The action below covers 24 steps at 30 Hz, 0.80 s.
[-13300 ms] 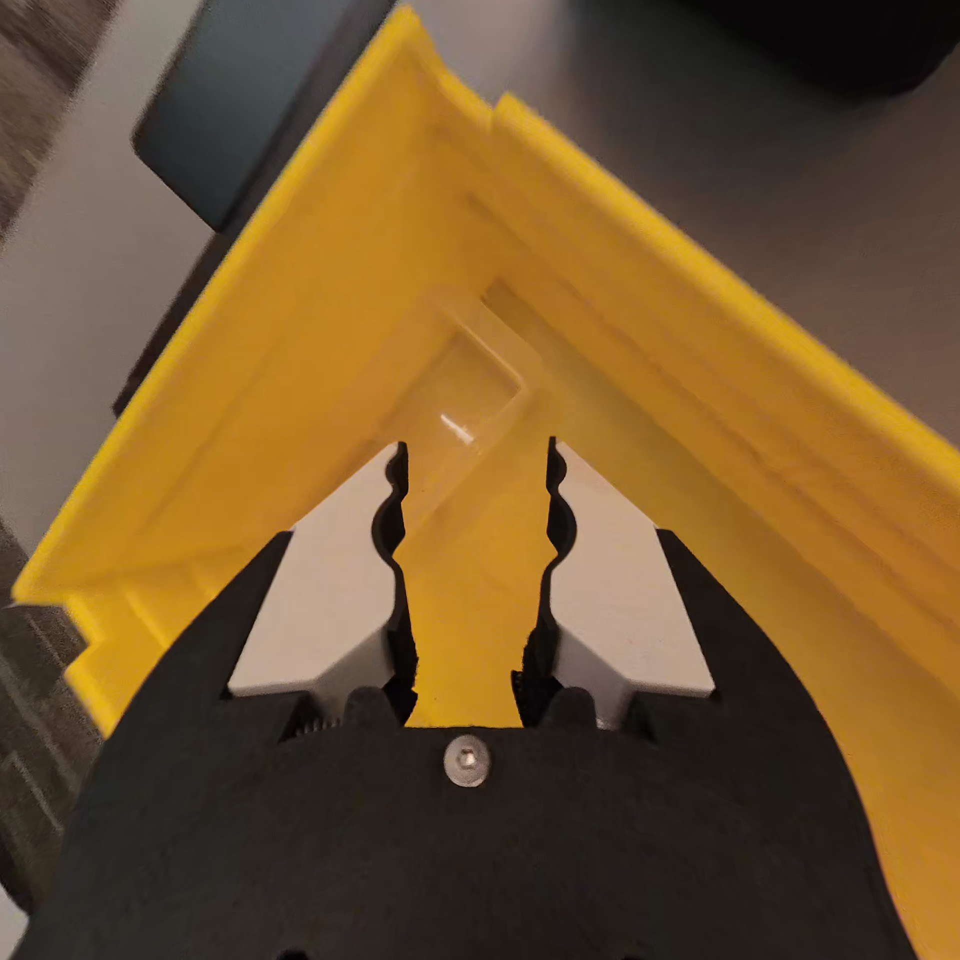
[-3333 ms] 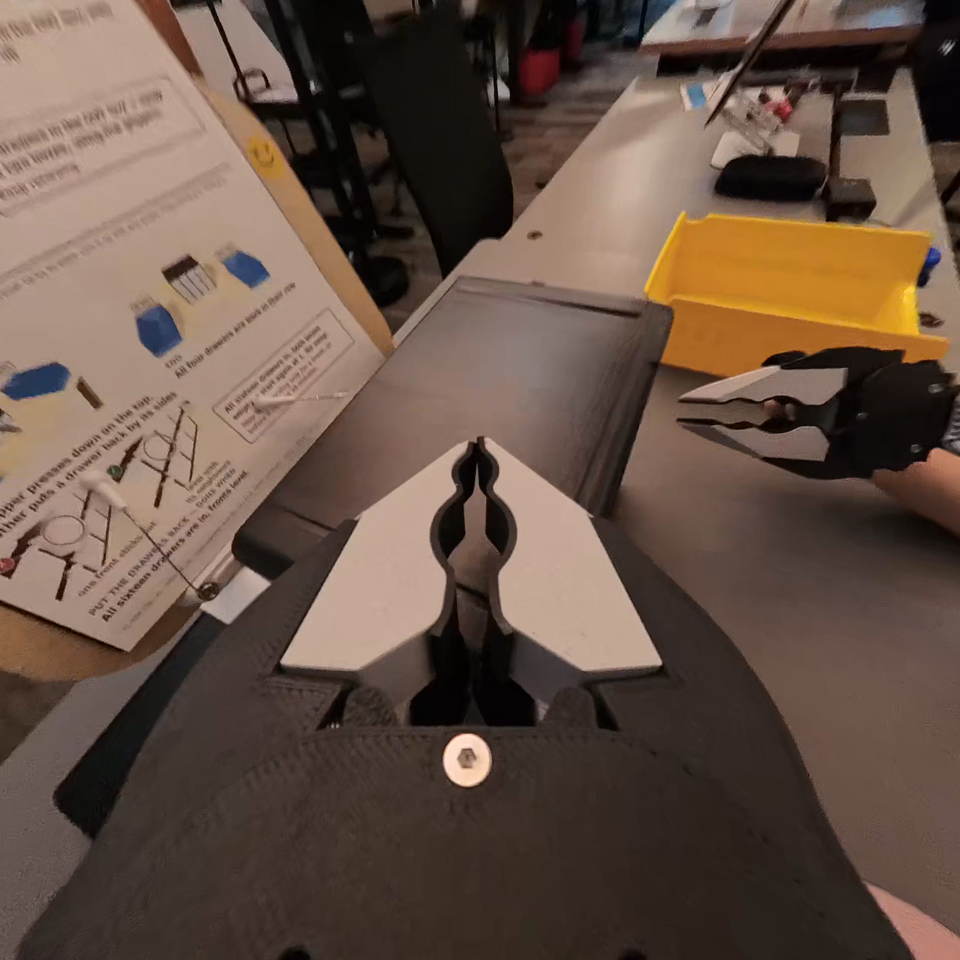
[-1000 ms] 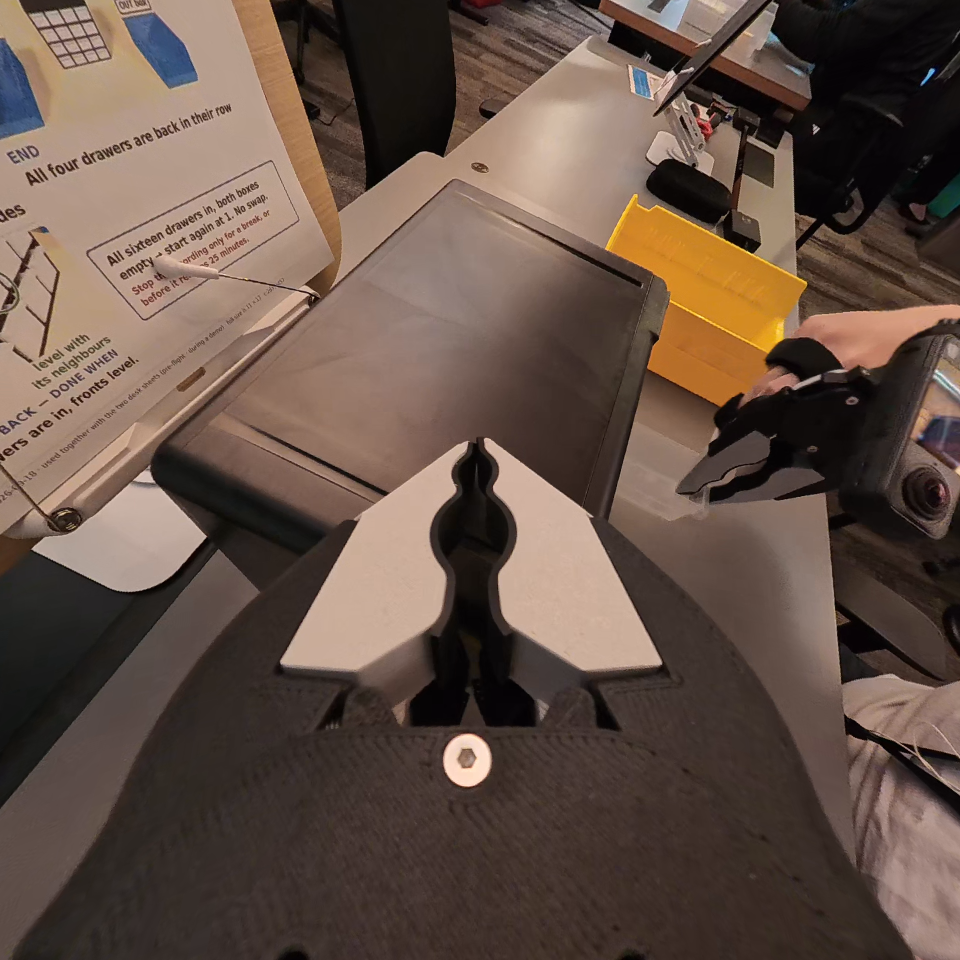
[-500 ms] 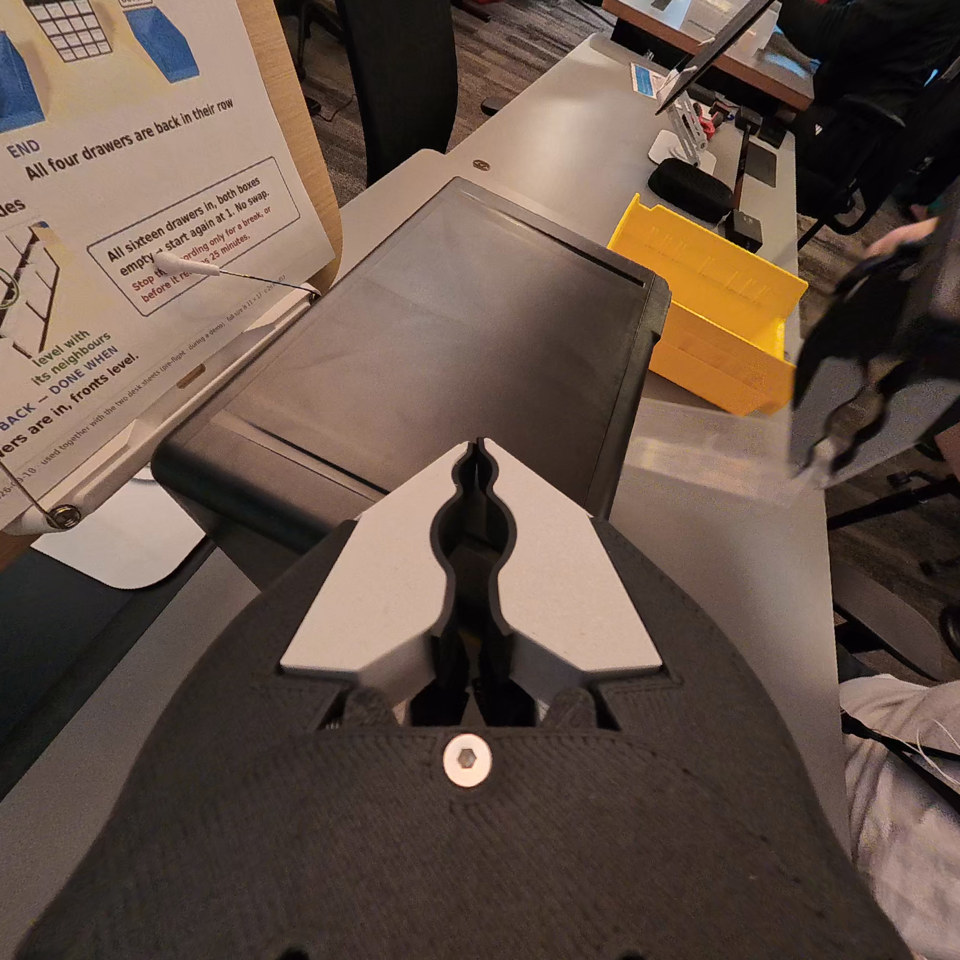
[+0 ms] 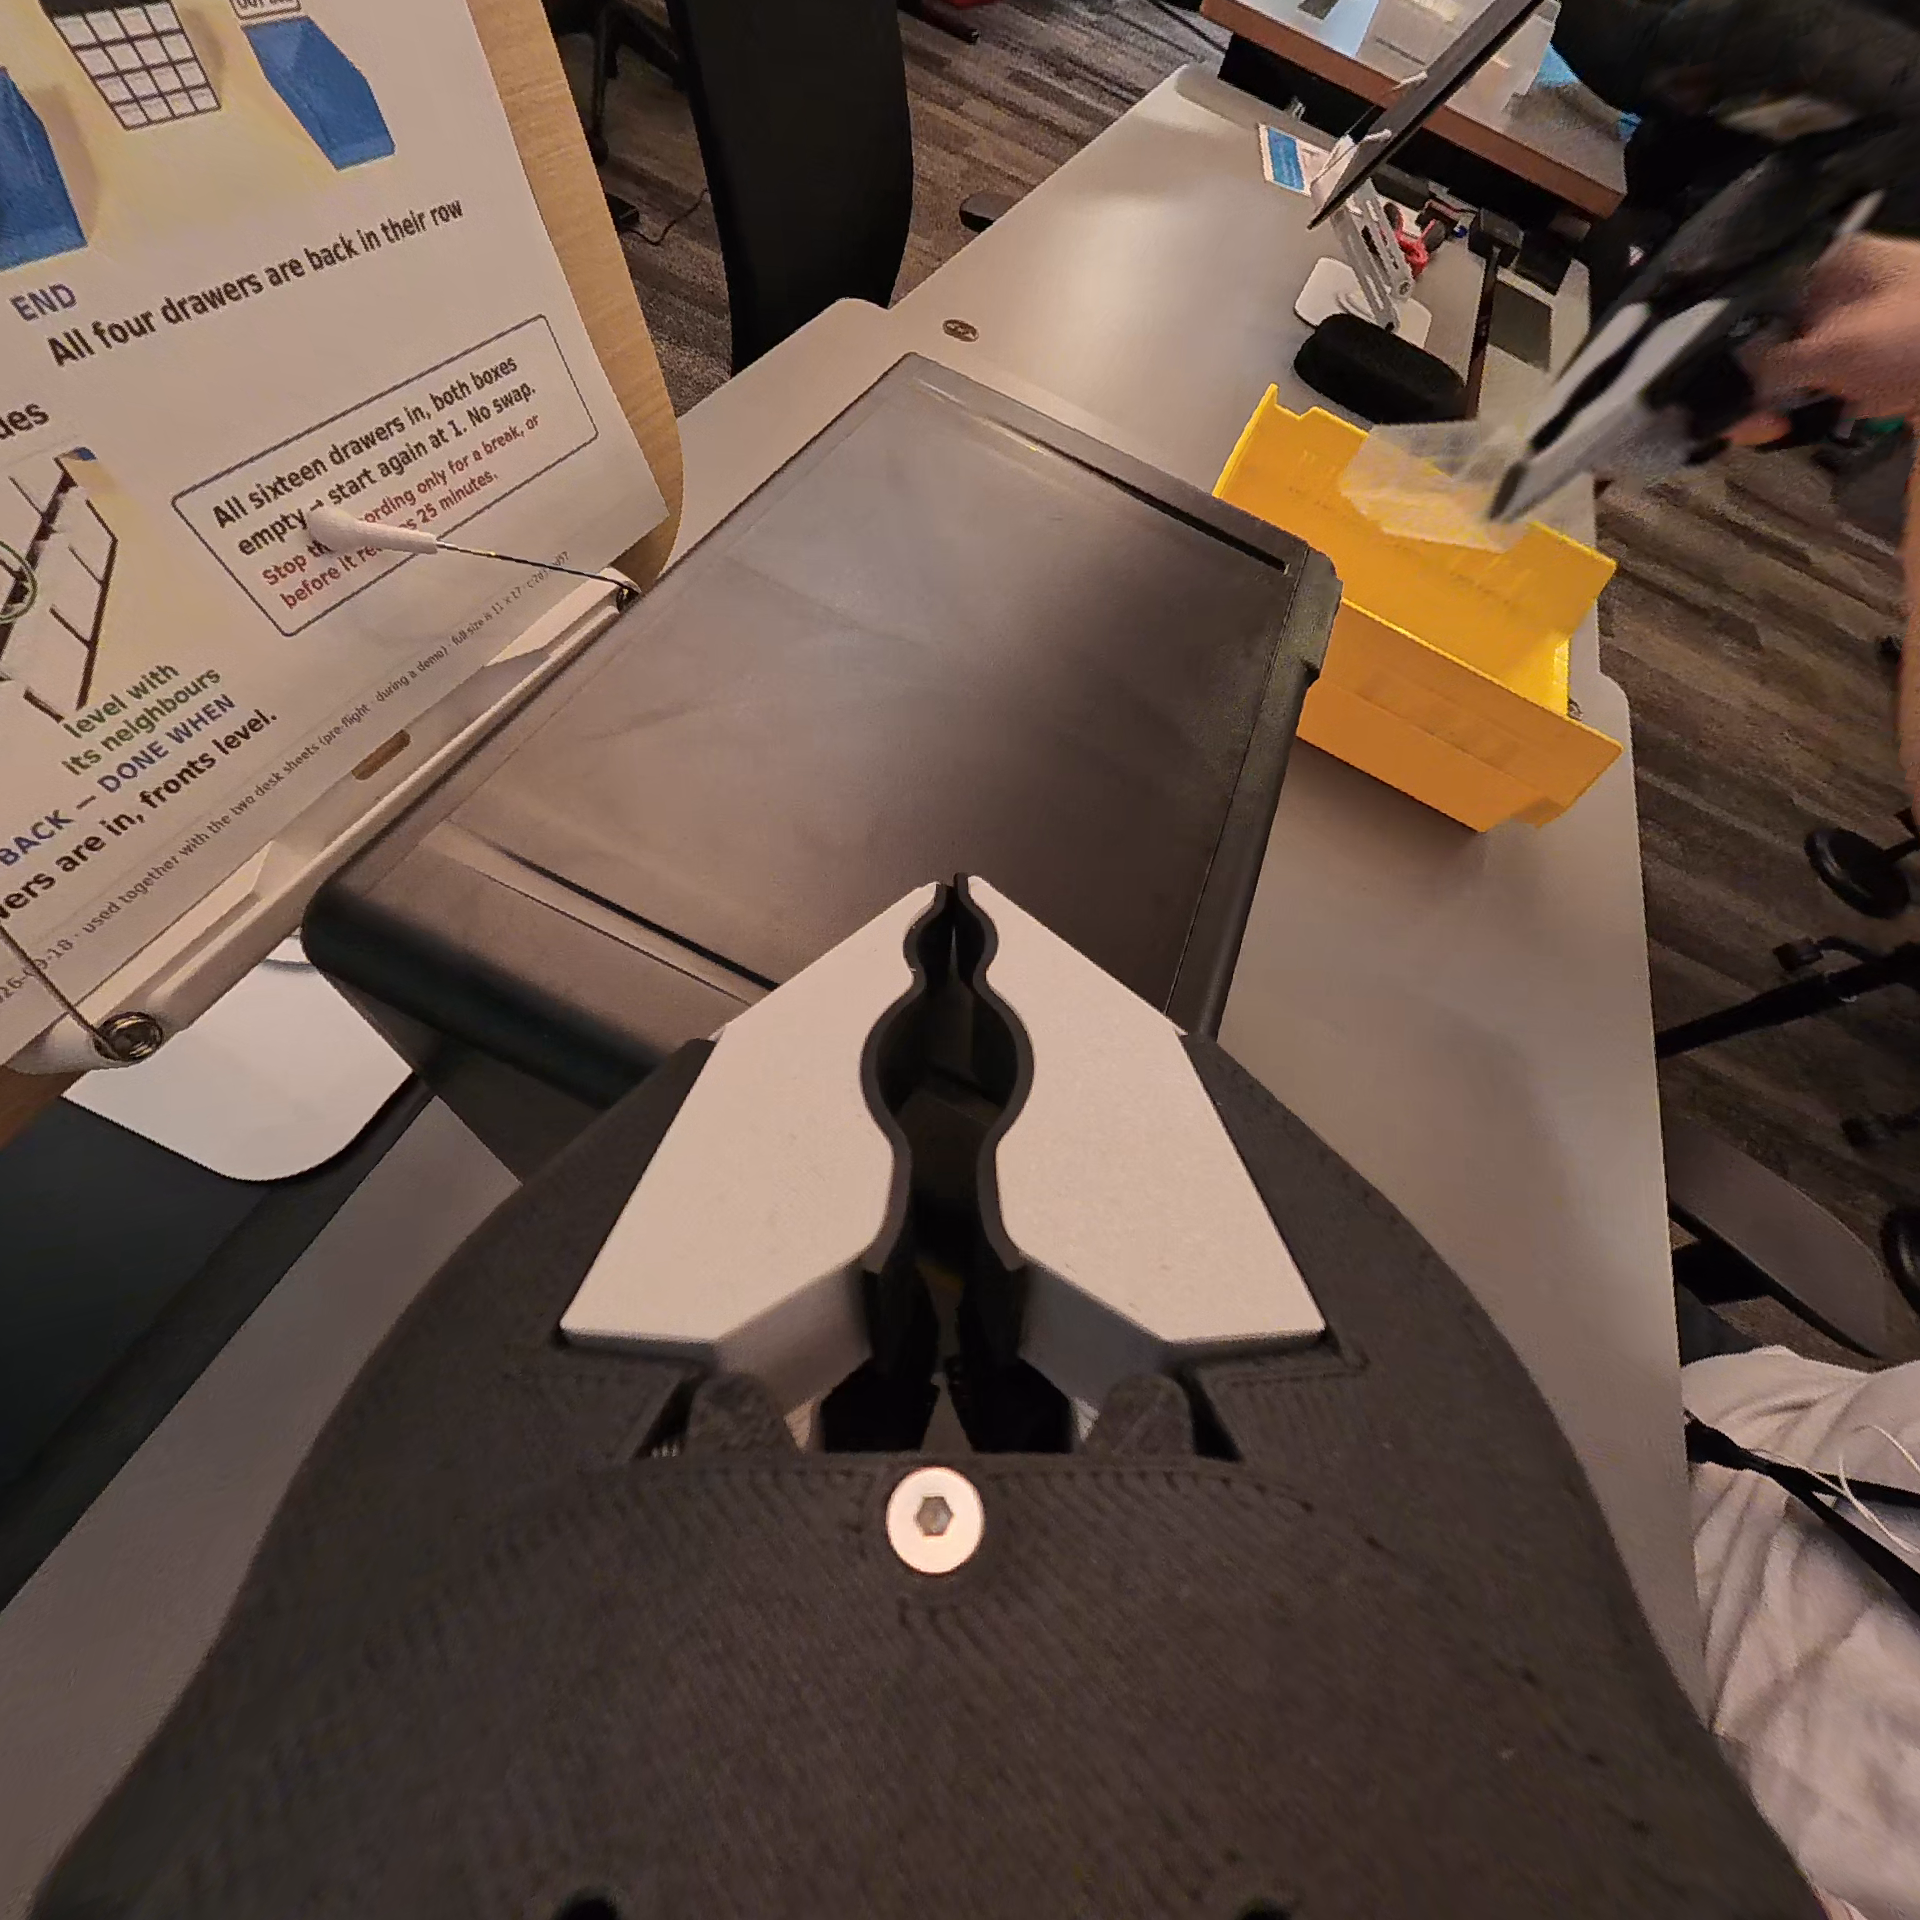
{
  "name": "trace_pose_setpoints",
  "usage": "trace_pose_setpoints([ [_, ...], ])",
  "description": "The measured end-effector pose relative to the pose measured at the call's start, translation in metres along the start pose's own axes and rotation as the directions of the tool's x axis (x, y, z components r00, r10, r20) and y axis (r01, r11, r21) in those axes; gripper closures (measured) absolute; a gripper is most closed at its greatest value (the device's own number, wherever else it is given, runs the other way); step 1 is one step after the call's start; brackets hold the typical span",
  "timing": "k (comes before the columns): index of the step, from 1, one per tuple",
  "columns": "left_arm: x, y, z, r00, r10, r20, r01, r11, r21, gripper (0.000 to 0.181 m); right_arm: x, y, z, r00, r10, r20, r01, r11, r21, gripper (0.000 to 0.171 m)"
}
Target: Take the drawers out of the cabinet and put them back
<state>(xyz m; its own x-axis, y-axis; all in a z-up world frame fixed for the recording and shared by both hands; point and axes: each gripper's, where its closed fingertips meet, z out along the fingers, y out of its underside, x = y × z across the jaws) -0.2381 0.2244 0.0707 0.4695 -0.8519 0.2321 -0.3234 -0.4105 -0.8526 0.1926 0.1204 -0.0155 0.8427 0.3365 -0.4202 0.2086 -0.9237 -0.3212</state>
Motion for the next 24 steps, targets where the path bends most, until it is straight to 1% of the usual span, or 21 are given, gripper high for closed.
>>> trace_pose_setpoints([
  [2, 0.000, 0.000, 0.000, 1.000, -0.001, 0.000, 0.001, 1.000, -0.001, 0.181, 0.017, -0.004, 0.018, 0.999, 0.035, 0.018, -0.035, 0.999, 0.006, 0.160],
  [6, 0.000, 0.000, 0.000, 1.000, -0.004, 0.004, 0.004, 1.000, -0.005, 0.181, 0.045, -0.013, 0.049, 0.997, 0.023, -0.077, -0.024, 0.999, -0.023, 0.160],
  [11, 0.000, 0.000, 0.000, 1.000, -0.004, 0.006, 0.004, 1.000, -0.006, 0.181, 0.062, -0.022, 0.079, 0.990, 0.045, -0.133, -0.052, 0.997, -0.053, 0.160],
  [16, -0.001, 0.000, 0.000, 1.000, -0.007, 0.008, 0.007, 1.000, -0.006, 0.181, 0.074, -0.026, 0.100, 0.977, 0.032, -0.211, -0.054, 0.994, -0.096, 0.159],
  [21, -0.001, 0.000, 0.000, 1.000, -0.007, 0.006, 0.007, 1.000, -0.004, 0.181, 0.077, -0.028, 0.115, 0.974, 0.085, -0.209, -0.107, 0.990, -0.093, 0.155],
  [24, 0.000, 0.000, 0.000, 1.000, -0.006, 0.004, 0.006, 1.000, -0.003, 0.181, 0.076, -0.033, 0.112, 0.976, 0.098, -0.193, -0.111, 0.992, -0.056, 0.150],
])
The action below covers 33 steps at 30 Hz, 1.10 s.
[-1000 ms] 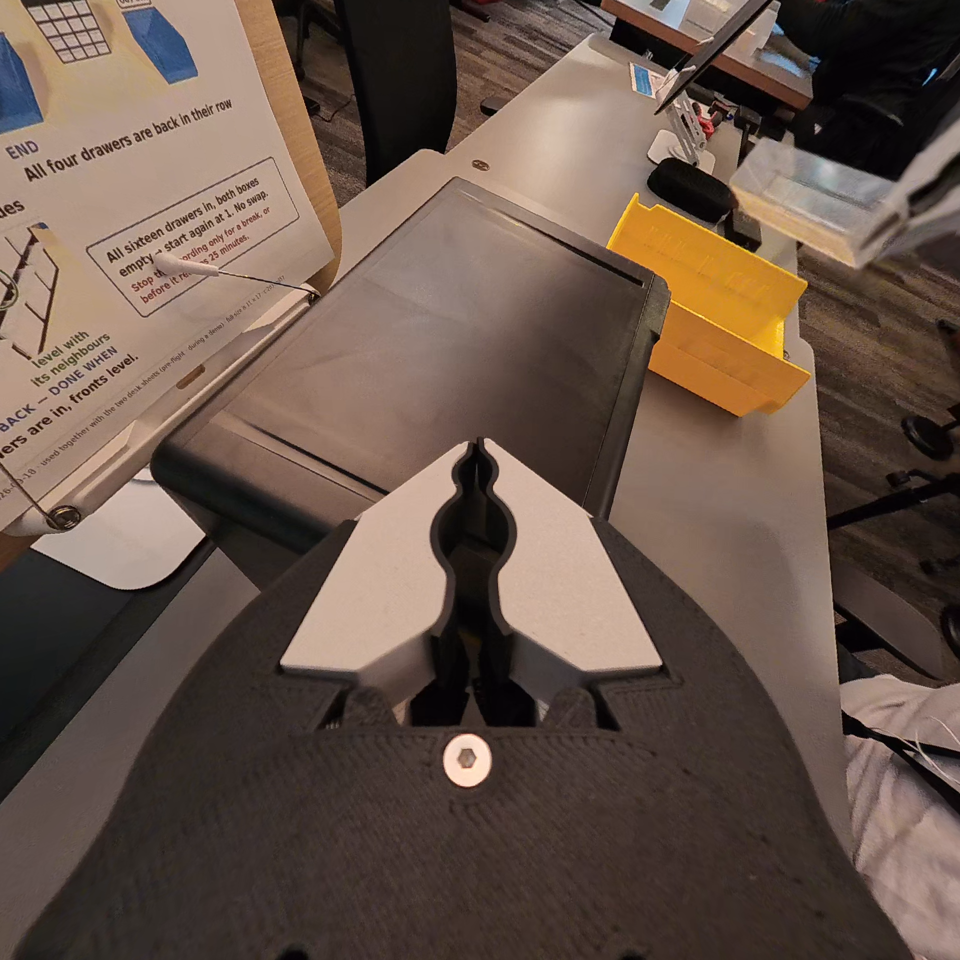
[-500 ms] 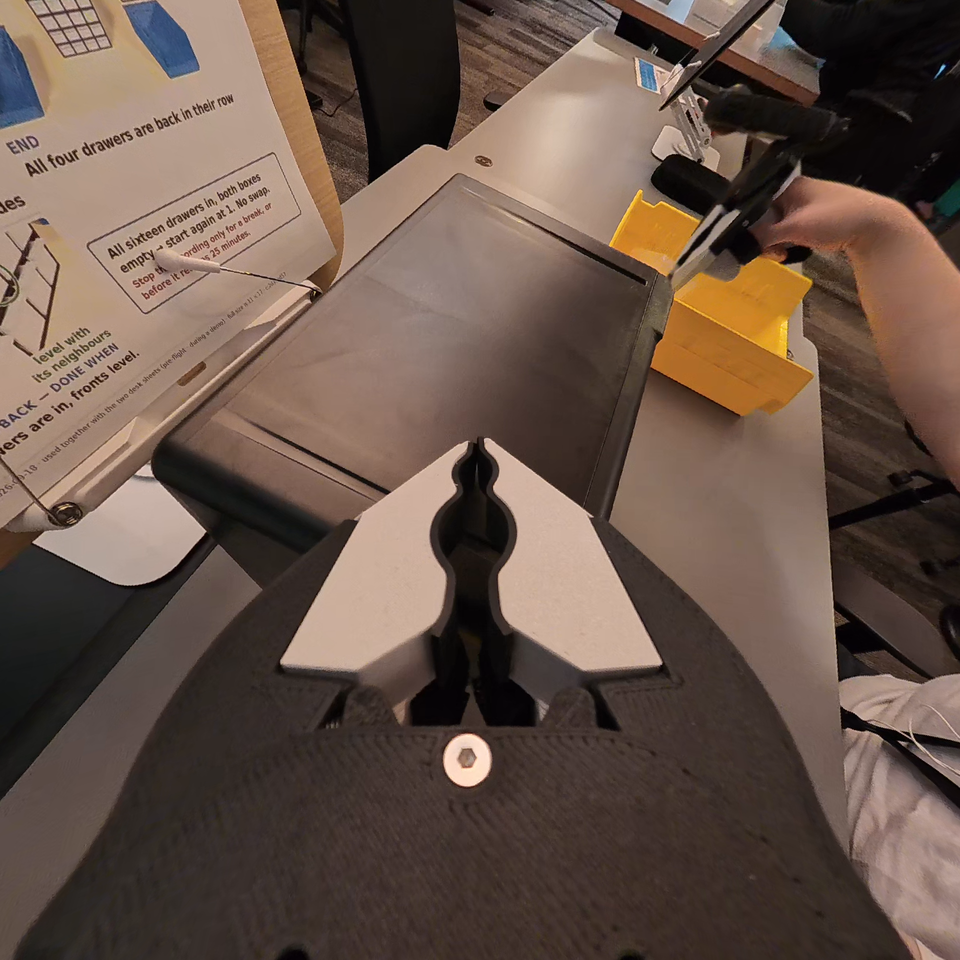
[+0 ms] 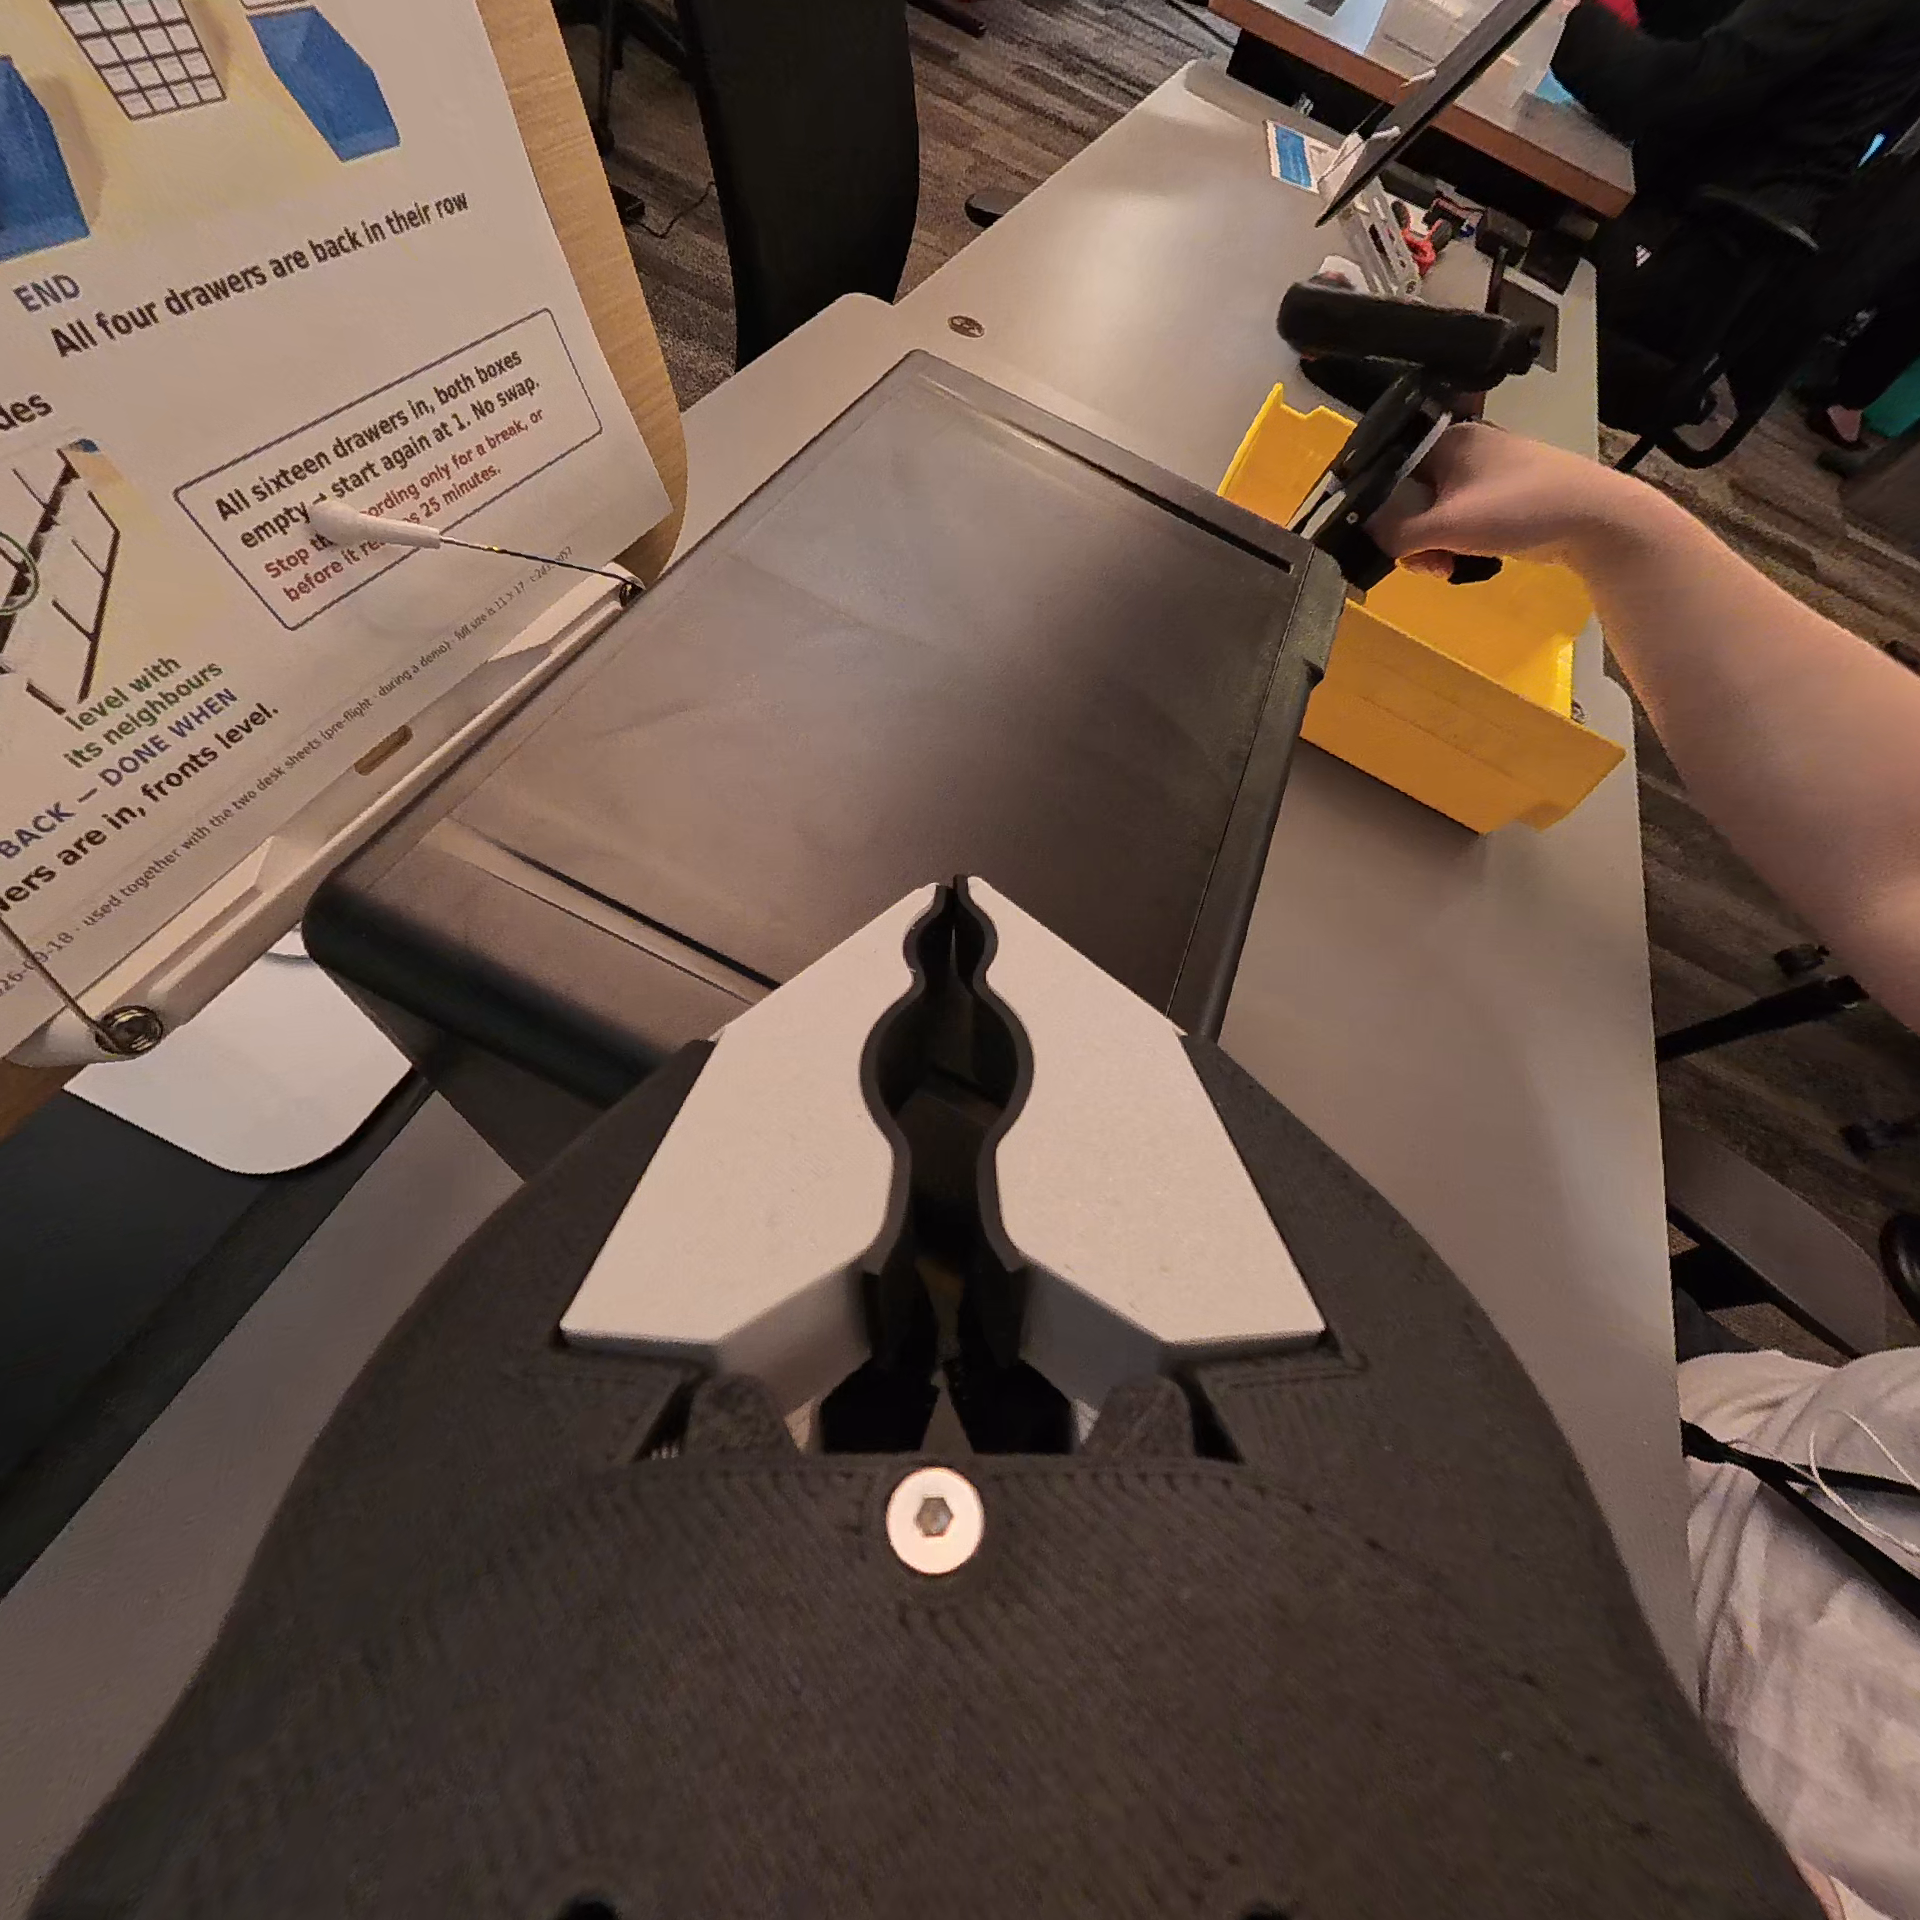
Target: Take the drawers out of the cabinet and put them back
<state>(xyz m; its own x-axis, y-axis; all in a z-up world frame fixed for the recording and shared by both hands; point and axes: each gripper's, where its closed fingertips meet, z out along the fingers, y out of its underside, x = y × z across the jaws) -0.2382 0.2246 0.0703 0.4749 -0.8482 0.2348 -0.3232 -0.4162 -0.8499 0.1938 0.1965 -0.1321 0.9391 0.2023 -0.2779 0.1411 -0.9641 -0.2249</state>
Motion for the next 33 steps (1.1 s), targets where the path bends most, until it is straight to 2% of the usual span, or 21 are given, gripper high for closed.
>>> trace_pose_setpoints([
  [3, 0.000, 0.000, 0.000, 1.000, 0.002, -0.001, -0.002, 1.000, 0.001, 0.181, 0.007, -0.002, -0.025, 0.998, -0.007, -0.068, 0.011, 0.998, 0.059, 0.144],
  [5, 0.000, 0.000, 0.000, 1.000, 0.002, -0.002, -0.002, 1.000, 0.002, 0.181, 0.019, -0.002, -0.062, 0.971, -0.020, -0.240, 0.051, 0.991, 0.123, 0.146],
  [7, 0.000, 0.000, 0.000, 1.000, 0.002, -0.003, -0.002, 1.000, 0.003, 0.181, 0.007, -0.013, -0.112, 0.910, -0.061, -0.410, 0.186, 0.944, 0.272, 0.147],
  [9, 0.000, 0.000, 0.000, 1.000, 0.001, -0.001, -0.001, 1.000, 0.003, 0.181, -0.042, -0.030, -0.157, 0.825, -0.152, -0.544, 0.430, 0.793, 0.431, 0.145],
  [11, 0.000, 0.000, 0.000, 1.000, 0.000, -0.001, 0.000, 1.000, 0.003, 0.181, -0.114, -0.035, -0.178, 0.675, -0.261, -0.690, 0.694, 0.543, 0.474, 0.139],
  [13, 0.000, 0.000, 0.000, 1.000, -0.002, -0.001, 0.002, 1.000, 0.004, 0.181, -0.187, -0.029, -0.165, 0.470, -0.342, -0.814, 0.878, 0.278, 0.390, 0.136],
  [14, 0.000, 0.000, 0.000, 1.000, -0.002, -0.001, 0.002, 1.000, 0.005, 0.181, -0.220, -0.023, -0.146, 0.384, -0.382, -0.841, 0.923, 0.176, 0.342, 0.139],
  [16, 0.000, 0.000, 0.000, 1.000, -0.002, -0.002, 0.002, 1.000, 0.006, 0.181, -0.269, -0.012, -0.096, 0.253, -0.451, -0.856, 0.964, 0.039, 0.264, 0.143],
  [18, 0.000, 0.000, 0.000, 1.000, 0.000, -0.005, 0.000, 1.000, 0.007, 0.181, -0.296, -0.009, -0.050, 0.104, -0.446, -0.889, 0.988, -0.054, 0.143, 0.144],
  [20, 0.000, 0.000, 0.000, 1.000, 0.002, -0.008, -0.002, 1.000, 0.007, 0.181, -0.308, -0.015, -0.018, -0.039, -0.378, -0.925, 0.994, -0.105, 0.001, 0.145],
  [22, 0.001, 0.000, 0.000, 1.000, 0.005, -0.011, -0.005, 1.000, 0.008, 0.181, -0.320, -0.020, 0.006, -0.109, -0.344, -0.933, 0.987, -0.146, -0.061, 0.148],
  [24, 0.001, 0.000, 0.000, 1.000, 0.006, -0.012, -0.006, 1.000, 0.007, 0.181, -0.325, -0.029, 0.021, -0.152, -0.316, -0.936, 0.982, -0.152, -0.108, 0.149],
  [29, 0.001, 0.000, 0.000, 1.000, 0.007, -0.012, -0.007, 1.000, 0.007, 0.181, -0.335, -0.048, 0.031, -0.213, -0.244, -0.946, 0.971, -0.163, -0.177, 0.150],
  [33, 0.001, 0.000, -0.001, 1.000, 0.010, -0.017, -0.010, 1.000, 0.011, 0.181, -0.341, -0.054, 0.030, -0.250, -0.196, -0.948, 0.961, -0.172, -0.218, 0.161],
])
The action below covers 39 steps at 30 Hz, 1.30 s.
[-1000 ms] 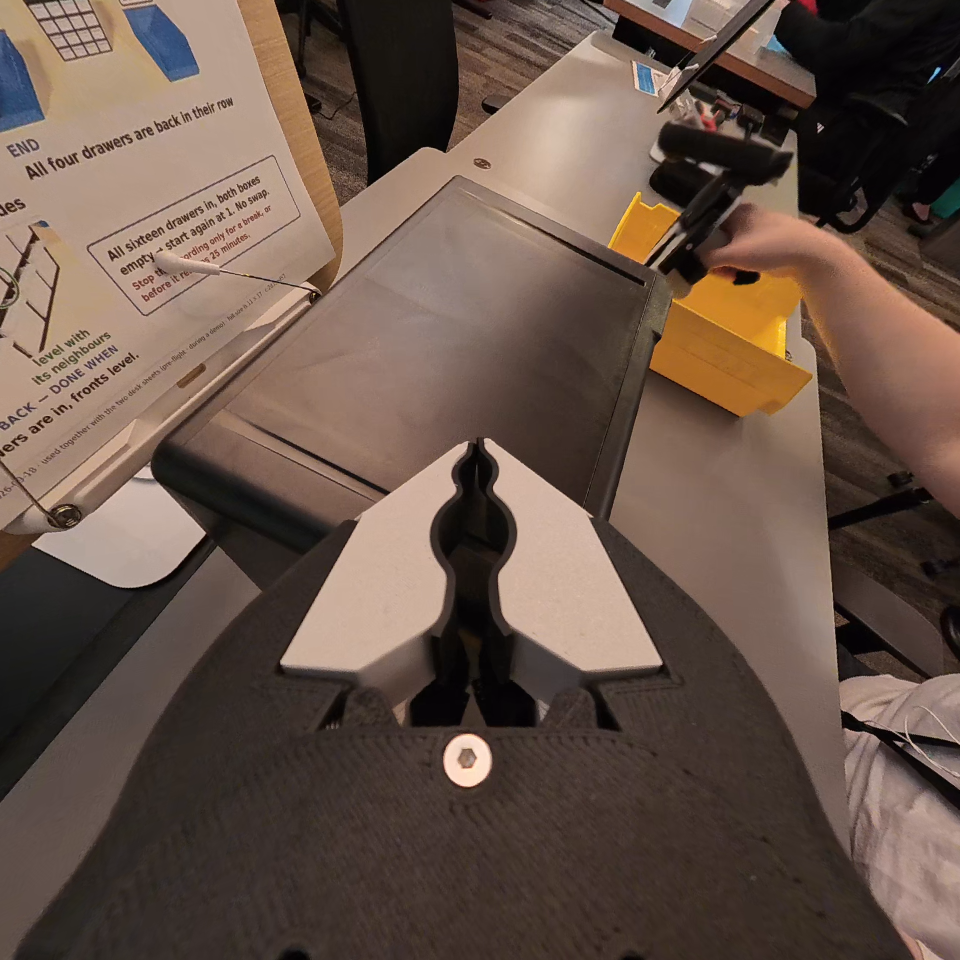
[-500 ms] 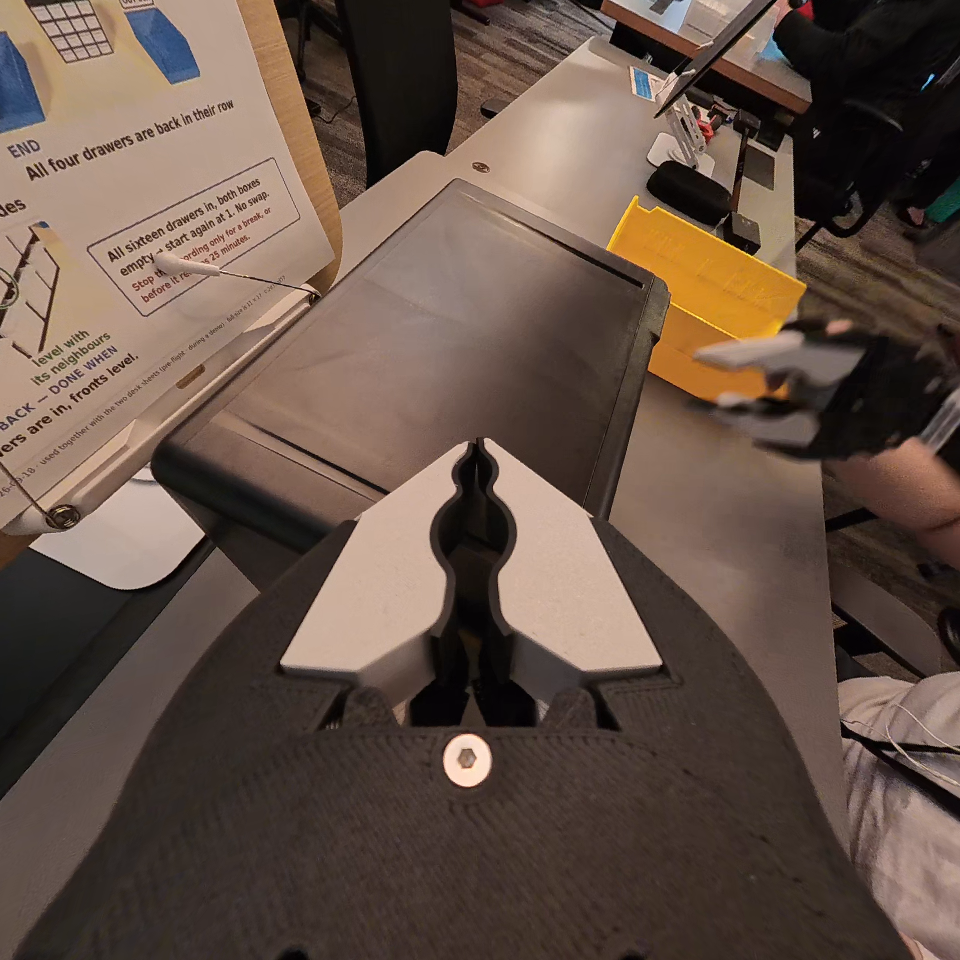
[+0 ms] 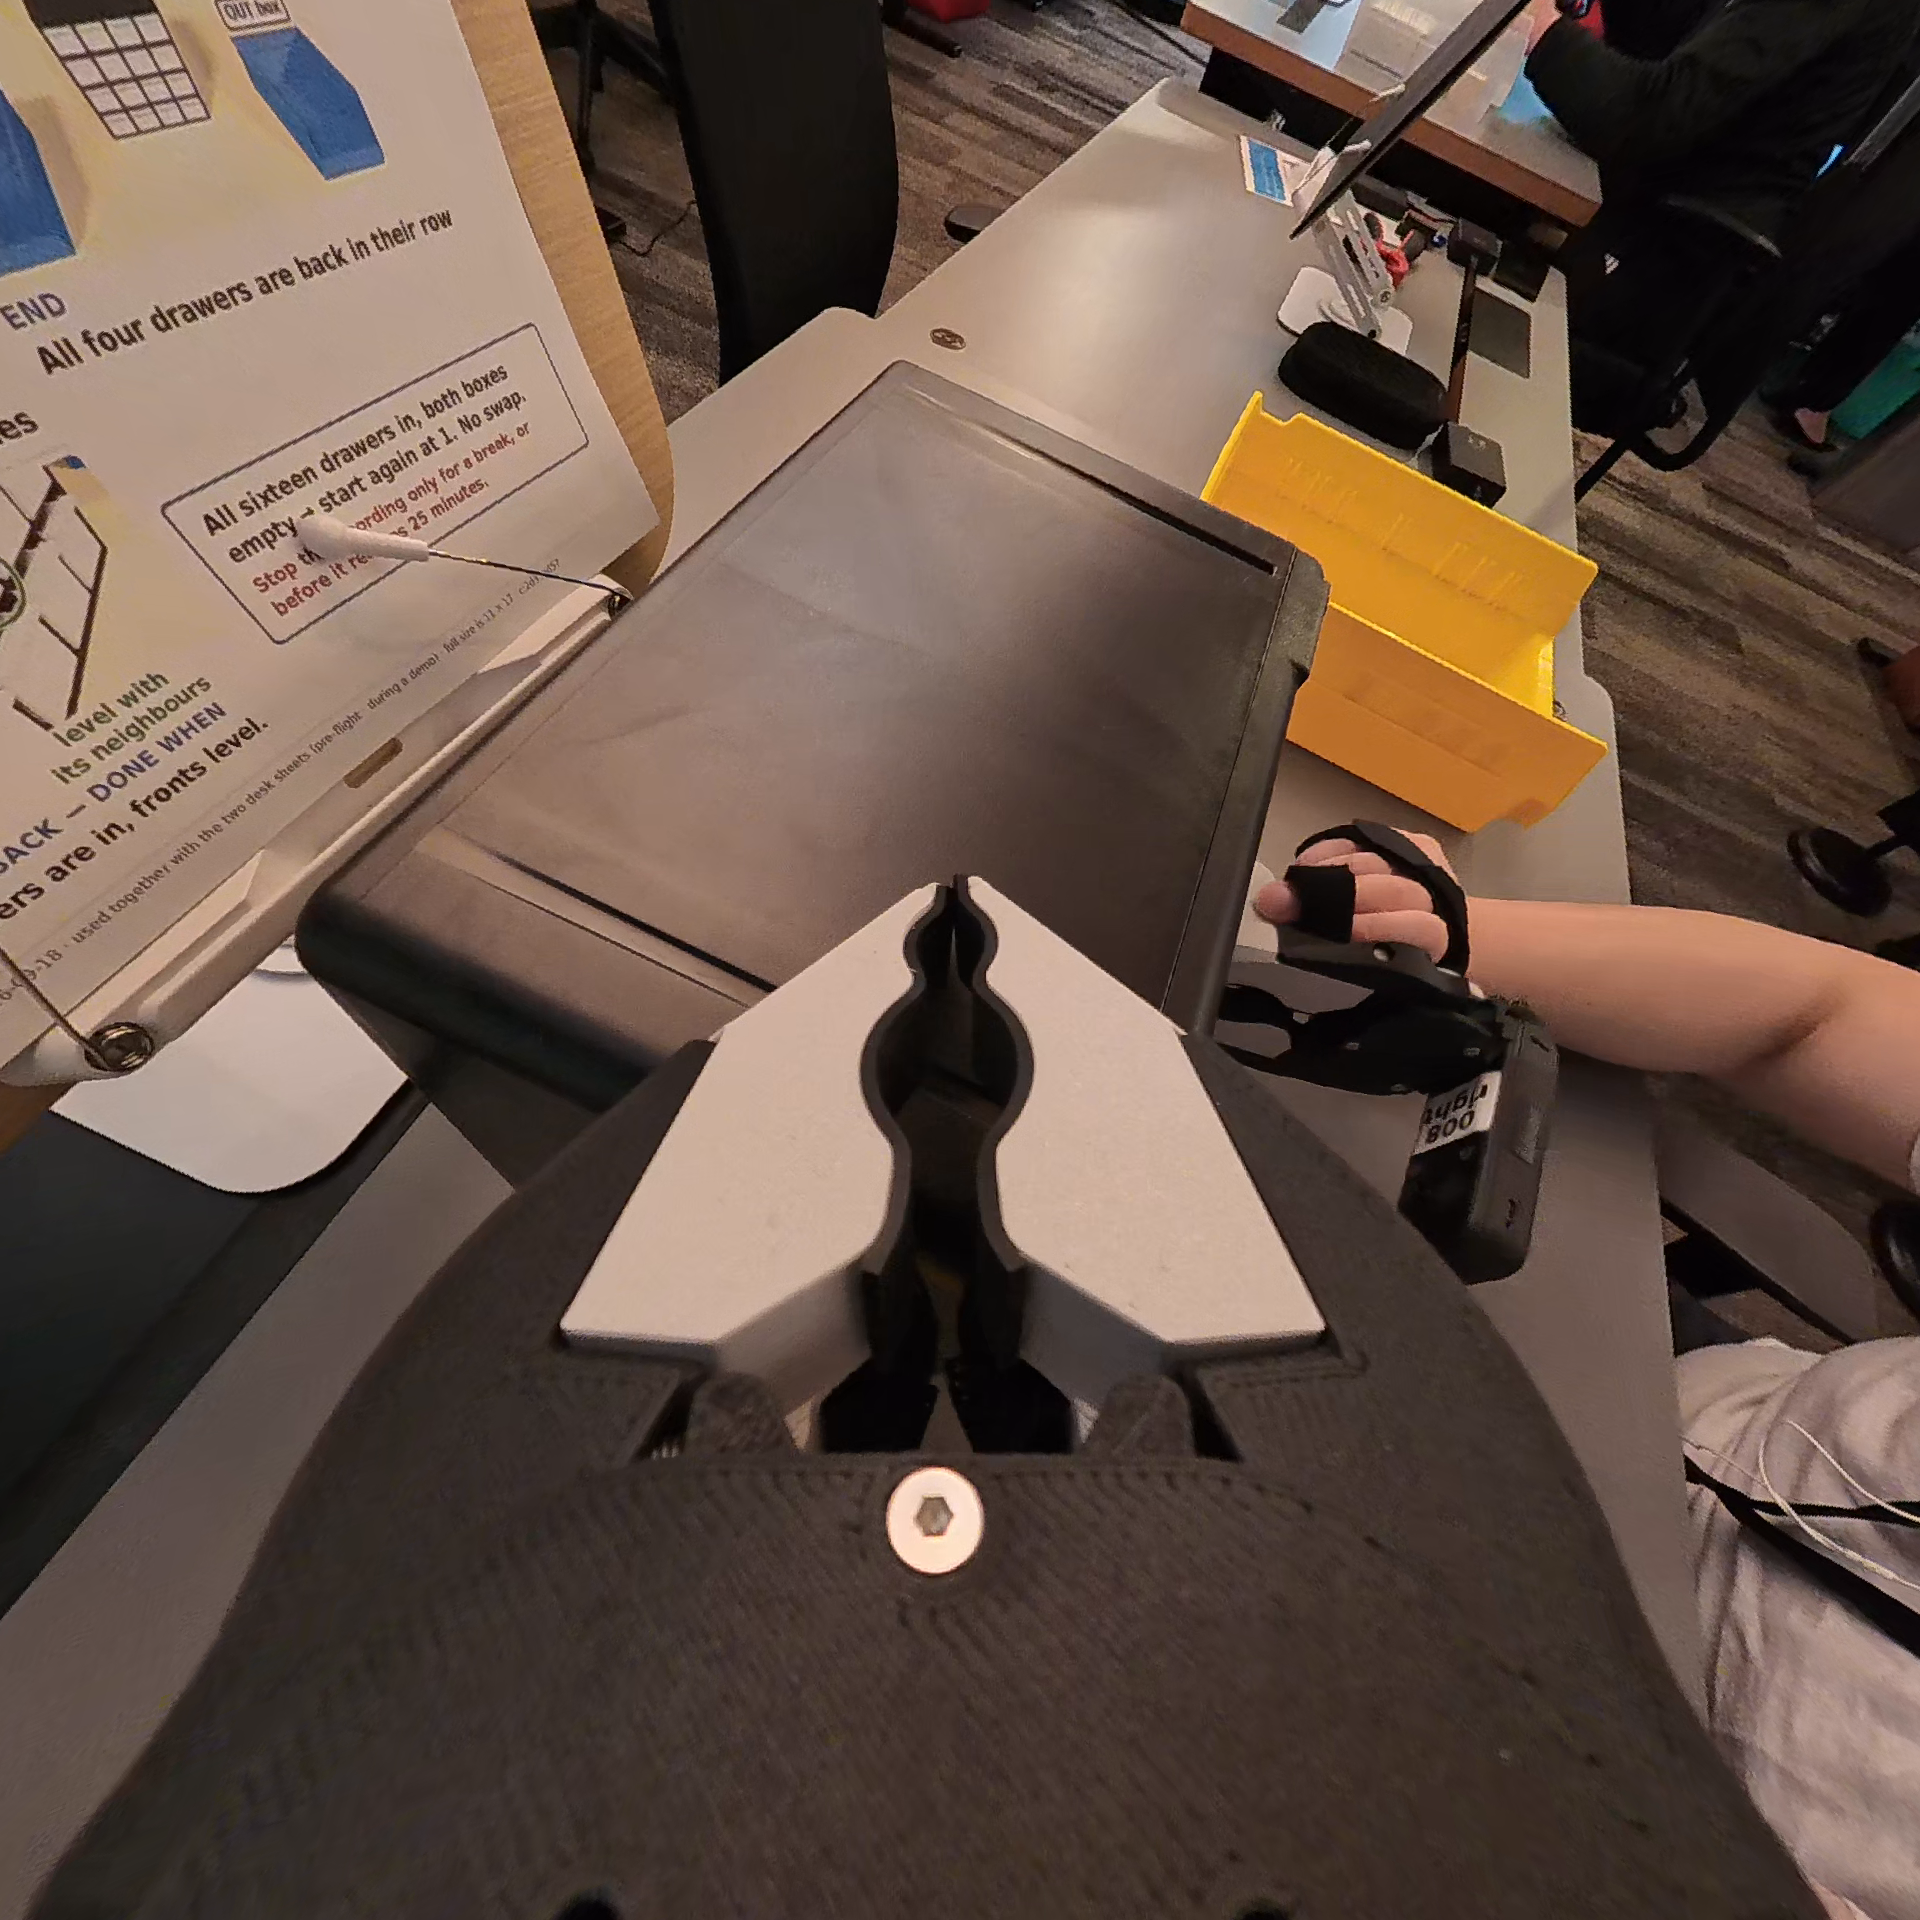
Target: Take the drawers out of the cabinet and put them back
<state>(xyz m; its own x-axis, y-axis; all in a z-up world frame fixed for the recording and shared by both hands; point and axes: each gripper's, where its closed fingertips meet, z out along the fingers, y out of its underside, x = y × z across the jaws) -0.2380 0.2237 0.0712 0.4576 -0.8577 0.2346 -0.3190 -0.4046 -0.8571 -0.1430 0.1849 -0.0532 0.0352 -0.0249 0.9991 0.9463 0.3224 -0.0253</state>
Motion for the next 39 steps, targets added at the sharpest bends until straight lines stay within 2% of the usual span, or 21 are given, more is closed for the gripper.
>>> trace_pose_setpoints([
  [6, 0.000, 0.000, 0.000, 1.000, 0.004, -0.006, -0.004, 1.000, 0.003, 0.181, 0.001, -0.010, -0.025, 0.998, -0.001, 0.061, -0.001, 0.999, 0.032, 0.162],
  [8, 0.000, 0.000, 0.000, 1.000, 0.005, -0.007, -0.005, 1.000, 0.004, 0.181, 0.000, -0.014, -0.040, 0.992, -0.002, 0.128, -0.004, 0.999, 0.049, 0.161],
  [10, 0.000, 0.000, 0.000, 1.000, 0.005, -0.008, -0.005, 1.000, 0.004, 0.181, -0.004, -0.018, -0.051, 0.966, 0.060, 0.250, -0.077, 0.995, 0.060, 0.160],
  [11, 0.000, 0.000, 0.000, 1.000, 0.005, -0.008, -0.005, 1.000, 0.004, 0.181, -0.006, -0.020, -0.055, 0.937, 0.110, 0.332, -0.137, 0.989, 0.059, 0.160],
  [13, 0.001, 0.000, 0.000, 1.000, 0.006, -0.009, -0.006, 1.000, 0.005, 0.181, -0.006, -0.022, -0.057, 0.850, 0.217, 0.480, -0.251, 0.968, 0.006, 0.148],
  [16, 0.001, 0.000, 0.000, 1.000, 0.006, -0.008, -0.006, 1.000, 0.005, 0.181, 0.003, -0.028, -0.052, 0.712, 0.306, 0.631, -0.347, 0.936, -0.063, 0.142],
  [21, 0.001, 0.000, 0.000, 1.000, 0.009, -0.013, -0.009, 1.000, 0.005, 0.181, -0.010, -0.030, -0.047, 0.477, 0.263, 0.839, -0.276, 0.951, -0.141, 0.146],
  [24, 0.001, 0.000, 0.000, 1.000, 0.010, -0.016, -0.010, 1.000, 0.006, 0.181, -0.020, -0.024, -0.042, 0.395, 0.276, 0.876, -0.217, 0.955, -0.203, 0.155],
  [27, 0.001, 0.000, 0.000, 1.000, 0.010, -0.013, -0.010, 1.000, 0.003, 0.181, -0.023, -0.021, -0.040, 0.375, 0.265, 0.888, -0.177, 0.961, -0.212, 0.156],
  [29, 0.001, 0.000, 0.000, 1.000, 0.010, -0.014, -0.010, 1.000, 0.003, 0.181, -0.022, -0.024, -0.047, 0.329, 0.278, 0.902, -0.180, 0.956, -0.229, 0.156],
  [37, 0.001, 0.000, 0.000, 1.000, 0.011, -0.015, -0.011, 1.000, 0.004, 0.181, -0.017, -0.041, -0.096, 0.097, 0.305, 0.948, -0.172, 0.943, -0.285, 0.158],
  [39, 0.001, 0.000, 0.000, 1.000, 0.009, -0.014, -0.009, 1.000, 0.003, 0.181, -0.017, -0.047, -0.110, 0.013, 0.309, 0.951, -0.172, 0.937, -0.302, 0.159],
])
